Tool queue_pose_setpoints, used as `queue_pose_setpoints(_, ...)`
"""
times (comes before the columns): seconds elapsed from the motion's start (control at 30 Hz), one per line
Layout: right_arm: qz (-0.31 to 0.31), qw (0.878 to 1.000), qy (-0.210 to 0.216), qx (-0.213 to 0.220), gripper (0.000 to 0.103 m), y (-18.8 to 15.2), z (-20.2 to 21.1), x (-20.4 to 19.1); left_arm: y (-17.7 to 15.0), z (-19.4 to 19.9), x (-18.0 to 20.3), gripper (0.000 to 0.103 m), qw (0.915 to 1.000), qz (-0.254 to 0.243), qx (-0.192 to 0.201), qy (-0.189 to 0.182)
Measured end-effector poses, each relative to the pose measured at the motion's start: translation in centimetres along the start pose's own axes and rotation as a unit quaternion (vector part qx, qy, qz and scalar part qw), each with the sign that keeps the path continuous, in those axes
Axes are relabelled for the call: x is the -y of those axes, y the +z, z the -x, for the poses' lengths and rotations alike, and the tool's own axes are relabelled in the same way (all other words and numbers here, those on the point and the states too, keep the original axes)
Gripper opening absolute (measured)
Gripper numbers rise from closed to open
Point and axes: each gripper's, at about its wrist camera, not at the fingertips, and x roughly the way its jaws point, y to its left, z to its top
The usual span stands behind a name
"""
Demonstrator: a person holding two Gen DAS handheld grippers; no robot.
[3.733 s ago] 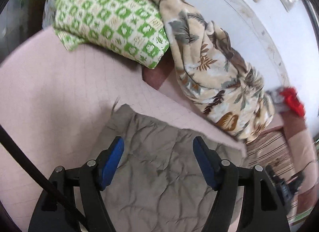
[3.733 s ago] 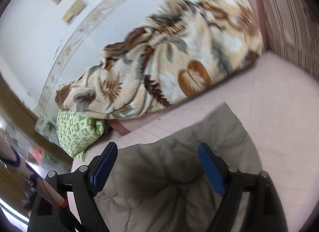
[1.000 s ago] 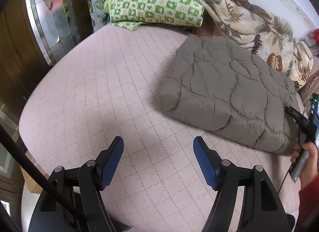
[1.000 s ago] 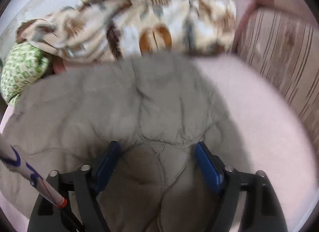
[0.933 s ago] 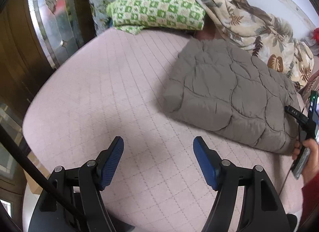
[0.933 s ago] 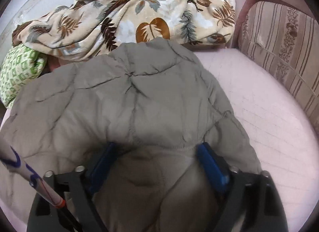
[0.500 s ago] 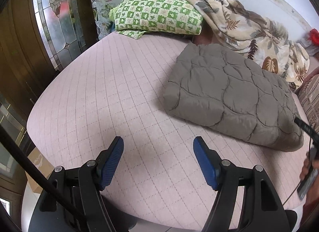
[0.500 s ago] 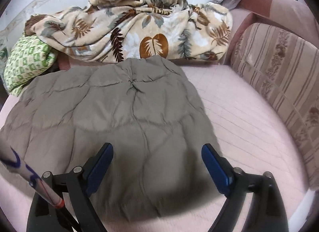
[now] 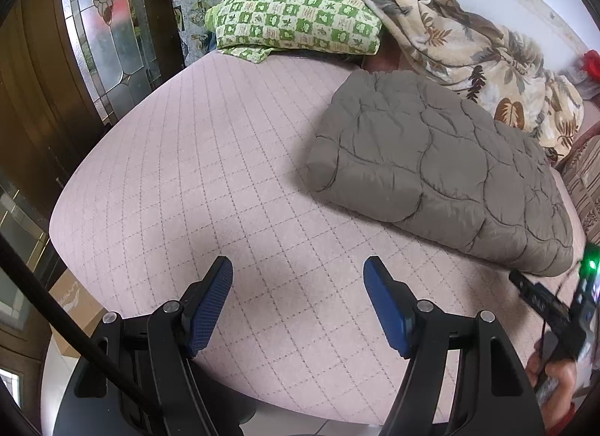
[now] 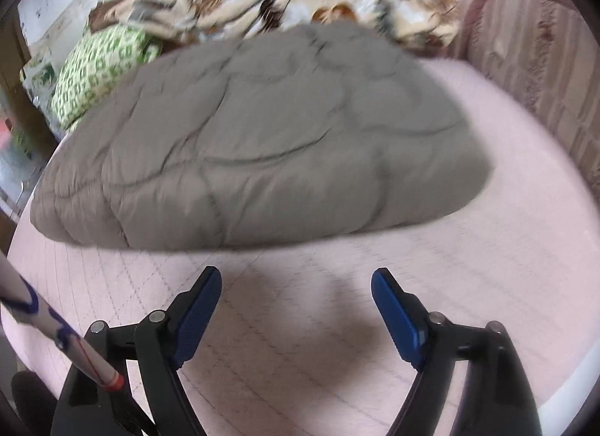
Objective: Fold large clothes
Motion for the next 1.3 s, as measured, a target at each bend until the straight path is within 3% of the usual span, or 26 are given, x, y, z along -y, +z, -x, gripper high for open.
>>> queue_pose_setpoints(0.13,-0.002,1.0,-0.005,-0.01,0.084,1.7,-2.3,-1.0,0.5,-0.9,-0.2,0.071,1.0,-0.001,-0.004,0.006)
queue_pose_setpoints(0.3,0.008,1.0,0.025,-0.003,0.084,2.7,-0.7,0.1,2.9,-4.0,-1.3,0.072,0.9998,0.001,-0.017,-0.013)
queue_pose_setpoints(0.43,-0.033,0.999,0.033,0.025,0.085,3.5,2.9,4.4,7.0,-7.8,-2.3,0.072,0.998,0.013,-0.028,-0.055)
queue_pose_setpoints(0.57,-0.102,0.993,0.029,0.051,0.091,6.7,4.9,10.1,11.8,-12.9,-2.1,0.072,0.9924,0.015,-0.054,-0.109)
queue_pose_setpoints(0.63,-0.141,0.988,0.042,0.043,0.097,8.5,3.9,12.5,13.9,-16.0,-1.9,0.072,0.9832,0.024,-0.081,-0.162)
queue_pose_setpoints(0.7,-0.159,0.985,0.066,0.008,0.098,10.4,1.3,14.5,15.3,-18.9,-1.8,0.072,0.9677,0.043,-0.112,-0.222)
queue_pose_setpoints(0.8,-0.203,0.973,0.102,-0.039,0.098,12.2,-3.1,17.2,16.4,-23.3,-1.4,0.078,0.9366,0.076,-0.161,-0.302)
queue_pose_setpoints(0.97,-0.235,0.955,0.156,-0.088,0.102,13.4,-9.5,18.8,16.5,-27.7,0.5,0.092,0.9054,0.094,-0.208,-0.358)
queue_pose_setpoints(1.03,-0.25,0.94,0.207,-0.104,0.103,13.6,-11.6,19.0,16.4,-28.8,1.3,0.095,0.8943,0.109,-0.228,-0.369)
queue_pose_setpoints(1.1,-0.253,0.931,0.243,-0.1,0.103,14.0,-12.3,18.7,16.5,-28.3,2.3,0.095,0.9026,0.096,-0.224,-0.355)
queue_pose_setpoints(1.13,-0.247,0.928,0.259,-0.102,0.101,14.3,-12.8,18.1,16.6,-27.7,3.1,0.092,0.9115,0.083,-0.219,-0.338)
queue_pose_setpoints(1.17,-0.242,0.924,0.276,-0.109,0.1,14.6,-13.4,17.4,16.6,-27.1,3.6,0.08,0.9161,0.076,-0.214,-0.33)
queue_pose_setpoints(1.2,-0.24,0.926,0.27,-0.109,0.097,14.7,-13.5,16.9,16.6,-26.1,4.0,0.074,0.9198,0.07,-0.209,-0.324)
queue_pose_setpoints(1.27,-0.244,0.925,0.27,-0.109,0.081,14.7,-13.3,16.2,16.9,-24.3,4.3,0.057,0.9204,0.062,-0.206,-0.327)
queue_pose_setpoints(1.3,-0.252,0.921,0.275,-0.11,0.068,14.8,-12.9,16.2,16.9,-23.4,4.3,0.055,0.9199,0.058,-0.205,-0.329)
